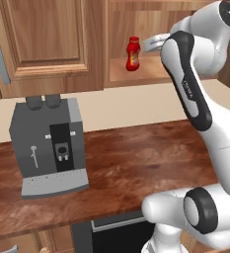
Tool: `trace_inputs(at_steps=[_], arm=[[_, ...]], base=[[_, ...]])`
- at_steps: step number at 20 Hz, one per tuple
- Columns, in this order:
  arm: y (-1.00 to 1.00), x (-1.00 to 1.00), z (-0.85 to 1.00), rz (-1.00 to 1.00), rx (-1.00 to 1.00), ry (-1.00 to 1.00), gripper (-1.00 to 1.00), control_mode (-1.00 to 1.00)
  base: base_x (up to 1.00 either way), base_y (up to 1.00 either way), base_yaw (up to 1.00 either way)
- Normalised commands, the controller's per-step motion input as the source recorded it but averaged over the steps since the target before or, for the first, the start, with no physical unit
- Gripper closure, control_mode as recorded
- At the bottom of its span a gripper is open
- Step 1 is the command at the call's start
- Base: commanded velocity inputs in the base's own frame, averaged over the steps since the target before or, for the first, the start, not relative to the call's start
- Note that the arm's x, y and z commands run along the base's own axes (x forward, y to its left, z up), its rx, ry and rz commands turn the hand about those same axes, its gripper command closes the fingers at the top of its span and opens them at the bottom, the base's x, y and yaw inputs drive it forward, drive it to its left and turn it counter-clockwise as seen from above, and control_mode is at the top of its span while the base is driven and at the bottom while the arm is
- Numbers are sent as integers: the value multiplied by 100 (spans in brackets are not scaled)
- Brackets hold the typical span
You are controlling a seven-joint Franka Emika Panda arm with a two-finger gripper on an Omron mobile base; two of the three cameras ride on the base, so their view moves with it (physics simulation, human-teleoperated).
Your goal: Move the ketchup and shaker from the cabinet to the dining counter.
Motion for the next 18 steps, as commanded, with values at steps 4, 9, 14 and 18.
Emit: trace_inputs(at_steps=[4,9,14,18], arm=[[4,46,-4,0,0,0,-100,-100],[0,45,0,0,0,0,-100,-100],[2,31,0,0,0,0,-100,-100],[12,32,-4,0,0,0,-100,-100]], base=[[0,0,0],[0,0,0],[0,0,0],[0,0,0]])
